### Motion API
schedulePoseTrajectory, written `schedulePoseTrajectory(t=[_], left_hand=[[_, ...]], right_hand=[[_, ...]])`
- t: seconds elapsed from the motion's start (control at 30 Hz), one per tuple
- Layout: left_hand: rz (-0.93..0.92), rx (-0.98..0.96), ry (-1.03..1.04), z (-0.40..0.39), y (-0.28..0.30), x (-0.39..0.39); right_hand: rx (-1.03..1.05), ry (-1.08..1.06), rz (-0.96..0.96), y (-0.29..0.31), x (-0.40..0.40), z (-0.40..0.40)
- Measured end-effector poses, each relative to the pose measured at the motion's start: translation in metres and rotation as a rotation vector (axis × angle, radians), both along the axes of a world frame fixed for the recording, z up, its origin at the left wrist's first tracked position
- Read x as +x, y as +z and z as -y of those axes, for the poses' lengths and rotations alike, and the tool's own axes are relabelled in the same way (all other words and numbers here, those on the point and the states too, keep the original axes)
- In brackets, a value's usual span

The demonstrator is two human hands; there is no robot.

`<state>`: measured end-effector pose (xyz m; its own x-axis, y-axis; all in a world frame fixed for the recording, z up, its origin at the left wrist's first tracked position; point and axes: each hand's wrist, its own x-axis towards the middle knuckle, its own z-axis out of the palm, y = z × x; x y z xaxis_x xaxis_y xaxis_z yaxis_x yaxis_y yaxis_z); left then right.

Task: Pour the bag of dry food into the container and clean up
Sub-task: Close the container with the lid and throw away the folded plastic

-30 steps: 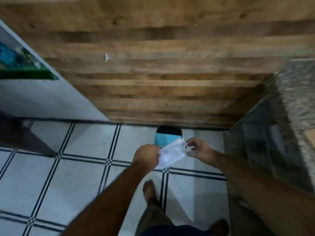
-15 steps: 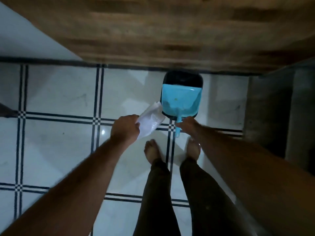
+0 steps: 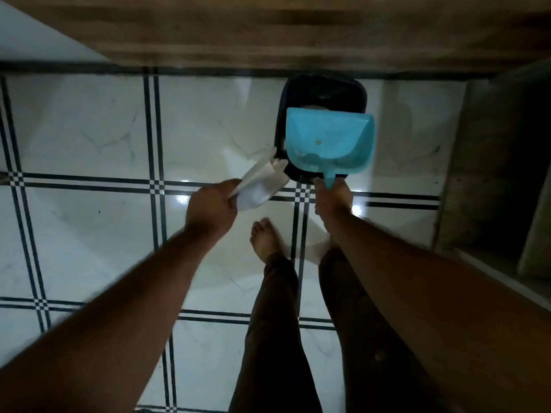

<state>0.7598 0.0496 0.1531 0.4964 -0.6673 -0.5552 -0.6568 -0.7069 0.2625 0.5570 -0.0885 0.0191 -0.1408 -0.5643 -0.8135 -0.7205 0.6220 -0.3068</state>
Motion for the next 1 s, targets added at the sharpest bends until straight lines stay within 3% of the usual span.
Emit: schedulePoseTrajectory(t=[0.13,0.27,0.4,0.57,0.7,0.83,1.0], left_hand=[[0.020,-0.044,-0.122,0.058,0.014,-0.004],[-0.027,-0.104,-0.184,0.131,-0.003,-0.028],[-0.051,-0.024,-0.244,0.185,-0.057,-0.060],[0.056,0.025,-0.318,0.195,-0.146,-0.079],[0.083,0.186,-0.279,0.182,-0.207,-0.072],[0.112,0.317,-0.472,0.188,-0.223,-0.084],[-0.073,0.558,-0.660,0.204,-0.266,-0.081]], right_hand=[[-0.194,-0.040,-0.050,0.056,-0.031,0.045],[-0.301,-0.113,-0.092,0.062,-0.070,0.085],[-0.292,-0.118,-0.147,0.040,-0.100,0.100],[-0.261,-0.123,-0.143,0.001,-0.130,0.097],[-0.253,-0.144,-0.153,-0.028,-0.139,0.095],[-0.246,-0.128,-0.170,-0.050,-0.143,0.093],[-0.267,-0.103,-0.124,-0.065,-0.142,0.090]])
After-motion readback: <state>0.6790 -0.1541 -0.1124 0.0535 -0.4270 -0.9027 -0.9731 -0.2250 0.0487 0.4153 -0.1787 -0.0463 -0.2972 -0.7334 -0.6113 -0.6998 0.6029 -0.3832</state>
